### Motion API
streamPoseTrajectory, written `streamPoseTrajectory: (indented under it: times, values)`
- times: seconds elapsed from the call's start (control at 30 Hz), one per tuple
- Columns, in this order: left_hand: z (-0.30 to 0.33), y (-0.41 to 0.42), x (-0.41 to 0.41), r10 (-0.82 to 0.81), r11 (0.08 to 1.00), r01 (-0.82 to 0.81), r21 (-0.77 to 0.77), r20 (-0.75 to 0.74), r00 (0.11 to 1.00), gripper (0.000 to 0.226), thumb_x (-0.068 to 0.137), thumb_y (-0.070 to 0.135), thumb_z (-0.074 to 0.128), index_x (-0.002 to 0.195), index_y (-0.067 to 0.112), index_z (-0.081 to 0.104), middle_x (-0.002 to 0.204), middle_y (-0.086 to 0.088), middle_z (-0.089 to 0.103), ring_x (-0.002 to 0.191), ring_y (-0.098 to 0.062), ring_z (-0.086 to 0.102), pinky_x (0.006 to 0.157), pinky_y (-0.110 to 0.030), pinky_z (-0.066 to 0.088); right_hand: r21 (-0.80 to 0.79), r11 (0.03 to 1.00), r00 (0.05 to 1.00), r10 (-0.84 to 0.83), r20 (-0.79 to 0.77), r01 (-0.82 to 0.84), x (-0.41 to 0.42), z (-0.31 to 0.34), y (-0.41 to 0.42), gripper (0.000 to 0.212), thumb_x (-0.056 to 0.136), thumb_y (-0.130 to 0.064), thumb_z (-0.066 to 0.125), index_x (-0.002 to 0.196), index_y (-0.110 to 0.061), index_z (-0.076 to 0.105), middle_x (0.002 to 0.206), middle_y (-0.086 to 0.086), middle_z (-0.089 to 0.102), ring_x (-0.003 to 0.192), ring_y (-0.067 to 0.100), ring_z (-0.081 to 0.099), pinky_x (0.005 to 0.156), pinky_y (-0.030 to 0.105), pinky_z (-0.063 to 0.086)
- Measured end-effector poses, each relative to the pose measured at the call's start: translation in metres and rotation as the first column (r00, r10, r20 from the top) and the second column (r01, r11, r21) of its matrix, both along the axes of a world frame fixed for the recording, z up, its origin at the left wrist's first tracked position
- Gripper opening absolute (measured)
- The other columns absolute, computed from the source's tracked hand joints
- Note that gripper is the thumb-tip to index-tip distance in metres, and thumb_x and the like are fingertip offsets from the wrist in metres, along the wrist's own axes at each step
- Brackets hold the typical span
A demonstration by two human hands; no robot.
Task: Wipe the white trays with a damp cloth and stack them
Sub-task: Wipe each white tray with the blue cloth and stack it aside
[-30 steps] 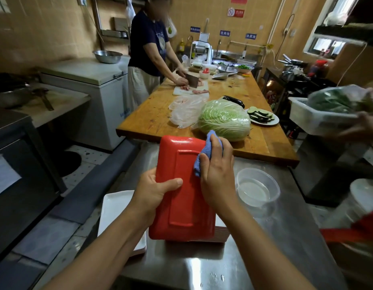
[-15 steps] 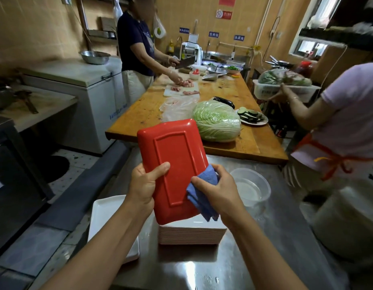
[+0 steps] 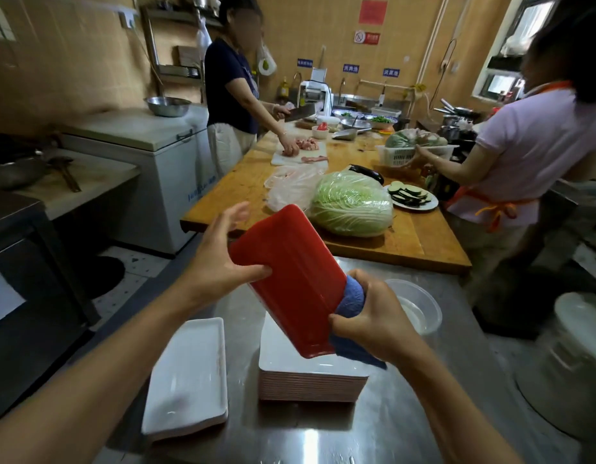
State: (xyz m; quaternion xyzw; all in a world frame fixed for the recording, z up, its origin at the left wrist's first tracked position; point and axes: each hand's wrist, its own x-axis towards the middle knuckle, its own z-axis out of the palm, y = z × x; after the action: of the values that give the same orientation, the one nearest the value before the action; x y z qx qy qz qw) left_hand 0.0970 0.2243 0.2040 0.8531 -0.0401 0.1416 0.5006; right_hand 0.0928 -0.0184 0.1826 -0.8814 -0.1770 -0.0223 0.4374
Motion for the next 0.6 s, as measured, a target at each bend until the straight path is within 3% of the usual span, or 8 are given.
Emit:
streamPoseTrajectory:
  times: [0.07, 0.17, 0.27, 0.37, 0.53, 0.6]
  values:
    - [0.011, 0.004, 0.002, -0.160, 0.980, 0.166, 0.114, -0.056, 0.985, 0.059, 0.066, 0.010, 0.083, 0.115, 0.027, 0.055, 0.116, 0.001, 0.059, 0.107, -0.016, 0.056, 0.092, -0.040, 0.050, -0.052, 0.997, 0.999, 0.052, -0.014, -0.053, 0.001, 0.005, -0.007, 0.038, 0.058, -0.025, 0.078, 0.090, -0.022, 0.057, 0.077, -0.003, 0.064, 0.065, 0.010, 0.063, 0.058, 0.024, 0.055]
    - [0.017, 0.002, 0.002, -0.292, 0.953, 0.301, 0.039, -0.150, 0.945, 0.038, 0.067, -0.002, 0.079, 0.101, 0.007, 0.065, 0.094, -0.013, 0.069, 0.088, -0.025, 0.067, 0.076, -0.039, 0.058, -0.081, 0.991, 0.994, 0.109, 0.003, -0.109, 0.003, 0.013, -0.015, 0.036, 0.060, -0.017, 0.078, 0.088, -0.023, 0.057, 0.078, -0.002, 0.063, 0.068, 0.012, 0.062, 0.063, 0.034, 0.056]
    - [0.014, 0.001, 0.000, -0.325, 0.946, 0.319, -0.062, -0.165, 0.931, 0.035, 0.065, -0.009, 0.077, 0.097, 0.003, 0.067, 0.089, -0.015, 0.071, 0.083, -0.025, 0.070, 0.068, -0.029, 0.059, -0.054, 0.983, 0.985, 0.172, -0.020, -0.173, 0.006, 0.021, -0.020, 0.043, 0.063, -0.011, 0.079, 0.096, -0.021, 0.054, 0.088, -0.001, 0.062, 0.076, 0.014, 0.063, 0.068, 0.034, 0.057]
    - [0.010, 0.000, -0.004, -0.342, 0.938, 0.323, -0.130, -0.172, 0.924, 0.039, 0.066, -0.006, 0.077, 0.099, 0.011, 0.067, 0.091, -0.007, 0.073, 0.084, -0.020, 0.071, 0.067, -0.020, 0.055, -0.074, 0.965, 0.968, 0.248, -0.032, -0.250, 0.008, 0.027, -0.019, 0.051, 0.070, -0.011, 0.079, 0.110, -0.020, 0.049, 0.102, -0.005, 0.059, 0.089, 0.008, 0.059, 0.078, 0.027, 0.053]
    - [-0.003, -0.012, -0.011, -0.213, 0.960, 0.181, -0.216, -0.137, 0.967, 0.043, 0.061, -0.003, 0.082, 0.095, 0.017, 0.066, 0.088, -0.006, 0.072, 0.078, -0.016, 0.070, 0.063, -0.020, 0.056, -0.165, 0.959, 0.945, 0.262, 0.195, -0.232, 0.012, 0.032, 0.011, 0.066, 0.078, -0.014, 0.073, 0.134, -0.021, 0.038, 0.127, -0.008, 0.047, 0.115, 0.006, 0.043, 0.093, 0.008, 0.031]
    - [-0.007, -0.017, -0.015, -0.179, 0.951, 0.136, -0.279, -0.136, 0.974, 0.043, 0.061, -0.002, 0.082, 0.094, 0.021, 0.065, 0.085, -0.001, 0.073, 0.075, -0.014, 0.070, 0.059, -0.021, 0.056, -0.221, 0.959, 0.926, 0.240, 0.291, -0.179, 0.015, 0.032, 0.025, 0.071, 0.082, -0.017, 0.069, 0.141, -0.017, 0.031, 0.136, 0.001, 0.041, 0.123, 0.014, 0.037, 0.100, 0.016, 0.026]
